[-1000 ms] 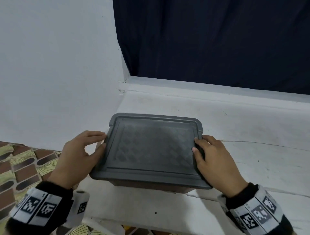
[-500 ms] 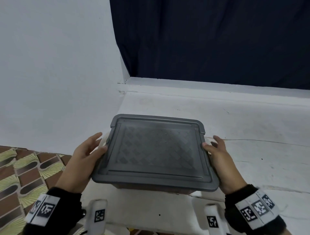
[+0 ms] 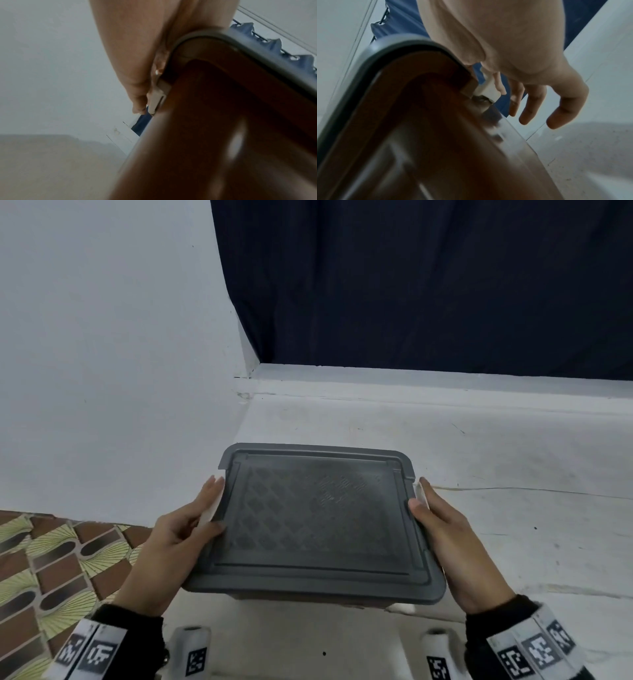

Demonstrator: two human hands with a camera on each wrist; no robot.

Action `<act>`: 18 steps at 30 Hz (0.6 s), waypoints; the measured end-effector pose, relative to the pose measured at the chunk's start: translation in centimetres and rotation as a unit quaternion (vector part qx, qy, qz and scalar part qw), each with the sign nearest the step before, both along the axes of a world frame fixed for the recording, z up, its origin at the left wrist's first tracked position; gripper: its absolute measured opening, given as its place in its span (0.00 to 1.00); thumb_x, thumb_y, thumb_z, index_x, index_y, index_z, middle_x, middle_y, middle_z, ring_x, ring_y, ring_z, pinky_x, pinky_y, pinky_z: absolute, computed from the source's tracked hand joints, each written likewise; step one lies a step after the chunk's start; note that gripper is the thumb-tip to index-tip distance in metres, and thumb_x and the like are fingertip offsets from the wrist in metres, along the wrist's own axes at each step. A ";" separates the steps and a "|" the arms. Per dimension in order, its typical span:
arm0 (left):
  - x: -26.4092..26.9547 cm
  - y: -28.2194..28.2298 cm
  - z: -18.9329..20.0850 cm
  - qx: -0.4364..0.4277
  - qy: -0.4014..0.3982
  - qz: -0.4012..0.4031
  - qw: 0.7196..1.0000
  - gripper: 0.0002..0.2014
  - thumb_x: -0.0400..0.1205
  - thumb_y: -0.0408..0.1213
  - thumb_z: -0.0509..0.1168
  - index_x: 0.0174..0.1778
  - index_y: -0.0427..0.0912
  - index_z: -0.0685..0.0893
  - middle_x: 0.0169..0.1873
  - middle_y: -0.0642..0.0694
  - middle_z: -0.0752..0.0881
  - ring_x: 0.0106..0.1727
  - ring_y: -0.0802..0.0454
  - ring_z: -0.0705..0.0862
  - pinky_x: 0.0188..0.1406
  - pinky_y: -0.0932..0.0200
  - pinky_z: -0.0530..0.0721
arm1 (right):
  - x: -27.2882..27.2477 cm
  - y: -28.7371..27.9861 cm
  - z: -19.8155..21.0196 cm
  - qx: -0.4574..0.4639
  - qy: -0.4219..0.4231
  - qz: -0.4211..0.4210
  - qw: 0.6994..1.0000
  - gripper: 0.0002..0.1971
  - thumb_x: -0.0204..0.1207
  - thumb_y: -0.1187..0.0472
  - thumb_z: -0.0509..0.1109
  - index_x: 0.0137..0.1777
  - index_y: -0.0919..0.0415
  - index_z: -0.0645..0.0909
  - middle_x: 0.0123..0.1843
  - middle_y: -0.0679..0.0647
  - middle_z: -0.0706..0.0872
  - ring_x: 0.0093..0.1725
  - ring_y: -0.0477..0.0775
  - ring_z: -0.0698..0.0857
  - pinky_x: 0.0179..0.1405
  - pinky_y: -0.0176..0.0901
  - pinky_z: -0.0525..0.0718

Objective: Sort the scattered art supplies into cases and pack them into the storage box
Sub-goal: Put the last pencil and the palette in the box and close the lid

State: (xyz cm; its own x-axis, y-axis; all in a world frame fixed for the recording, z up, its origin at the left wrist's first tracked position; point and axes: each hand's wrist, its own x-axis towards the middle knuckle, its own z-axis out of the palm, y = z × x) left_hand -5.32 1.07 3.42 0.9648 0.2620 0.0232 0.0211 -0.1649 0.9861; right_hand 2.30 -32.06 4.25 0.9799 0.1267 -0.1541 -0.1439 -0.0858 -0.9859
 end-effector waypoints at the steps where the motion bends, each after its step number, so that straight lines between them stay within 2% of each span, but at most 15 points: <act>1: -0.1 -0.2 0.3 0.029 0.007 -0.007 1.000 0.24 0.84 0.34 0.66 0.76 0.56 0.77 0.78 0.68 0.71 0.79 0.73 0.65 0.83 0.56 0.62 | 0.1 0.3 0.0 -0.043 -0.024 -0.012 0.999 0.23 0.88 0.54 0.61 0.81 0.38 0.66 0.64 0.18 0.78 0.58 0.20 0.79 0.59 0.24 0.77; 2: -0.1 -0.3 0.5 0.068 0.016 -0.013 0.997 0.25 0.82 0.41 0.66 0.78 0.58 0.75 0.79 0.70 0.67 0.79 0.77 0.62 0.81 0.60 0.61 | 0.1 0.5 0.1 -0.082 -0.045 -0.016 0.995 0.24 0.88 0.54 0.59 0.82 0.39 0.63 0.65 0.19 0.77 0.62 0.20 0.78 0.62 0.24 0.75; 4: -0.2 -0.7 0.9 0.155 0.028 -0.028 0.987 0.31 0.80 0.51 0.64 0.81 0.60 0.67 0.82 0.73 0.58 0.78 0.82 0.55 0.77 0.69 0.59 | 0.2 0.5 0.1 -0.133 -0.075 -0.017 0.988 0.26 0.87 0.53 0.61 0.84 0.41 0.63 0.72 0.29 0.76 0.73 0.31 0.74 0.73 0.30 0.70; 6: -0.2 -0.9 1.2 0.204 0.037 -0.048 0.977 0.34 0.80 0.54 0.61 0.84 0.61 0.60 0.82 0.76 0.53 0.78 0.84 0.51 0.76 0.73 0.55 | 0.2 0.6 0.3 -0.179 -0.100 0.010 0.979 0.28 0.85 0.48 0.63 0.84 0.40 0.62 0.70 0.29 0.75 0.71 0.27 0.71 0.68 0.21 0.67; 7: -0.1 -1.0 1.3 0.214 0.044 -0.056 0.974 0.35 0.80 0.55 0.60 0.84 0.62 0.57 0.82 0.77 0.51 0.78 0.85 0.49 0.76 0.74 0.53 | 0.2 0.8 0.4 -0.213 -0.106 0.035 0.971 0.29 0.84 0.44 0.62 0.84 0.40 0.61 0.70 0.29 0.72 0.71 0.27 0.70 0.67 0.21 0.66; 10: 0.1 -1.0 1.2 0.249 0.059 -0.066 0.964 0.36 0.81 0.57 0.58 0.86 0.61 0.52 0.82 0.76 0.47 0.78 0.84 0.46 0.78 0.72 0.49 | -0.1 1.7 0.3 -0.303 -0.105 0.088 0.943 0.33 0.80 0.36 0.59 0.85 0.38 0.58 0.85 0.40 0.56 0.84 0.42 0.59 0.77 0.36 0.64; 12: 0.3 -1.2 1.0 0.275 0.052 -0.054 0.958 0.35 0.82 0.58 0.56 0.86 0.62 0.52 0.83 0.75 0.47 0.80 0.82 0.46 0.79 0.70 0.49 | -0.2 2.0 0.5 -0.301 -0.096 0.091 0.944 0.34 0.80 0.36 0.58 0.85 0.35 0.54 0.89 0.44 0.47 0.87 0.45 0.52 0.79 0.39 0.60; 13: 0.4 -1.3 0.9 0.273 0.045 -0.040 0.960 0.34 0.83 0.58 0.56 0.86 0.63 0.54 0.83 0.75 0.49 0.80 0.81 0.48 0.81 0.68 0.50 | -0.1 2.0 0.5 -0.295 -0.095 0.092 0.946 0.34 0.80 0.35 0.57 0.85 0.32 0.51 0.89 0.44 0.46 0.87 0.46 0.52 0.80 0.40 0.60; 15: 0.9 -1.1 0.4 0.229 0.029 -0.007 0.973 0.31 0.84 0.56 0.57 0.85 0.63 0.60 0.82 0.73 0.57 0.81 0.79 0.54 0.82 0.64 0.54 | -0.1 2.0 0.7 -0.264 -0.109 0.077 0.955 0.33 0.82 0.37 0.56 0.83 0.27 0.46 0.88 0.43 0.55 0.85 0.45 0.60 0.82 0.44 0.64; 16: 1.2 -1.1 0.3 0.197 0.020 0.010 0.980 0.28 0.85 0.54 0.56 0.84 0.63 0.63 0.82 0.71 0.62 0.80 0.77 0.58 0.82 0.62 0.58 | 0.1 2.1 0.7 -0.231 -0.119 0.048 0.964 0.31 0.84 0.40 0.56 0.83 0.26 0.46 0.84 0.41 0.64 0.80 0.42 0.68 0.79 0.40 0.68; 18: 2.1 -0.9 -0.1 0.146 -0.004 0.052 0.988 0.21 0.88 0.49 0.55 0.79 0.62 0.70 0.78 0.64 0.73 0.77 0.74 0.68 0.79 0.59 0.67 | 0.9 2.1 0.3 -0.178 -0.122 -0.027 0.976 0.28 0.88 0.48 0.56 0.84 0.31 0.53 0.72 0.36 0.78 0.63 0.30 0.79 0.66 0.25 0.73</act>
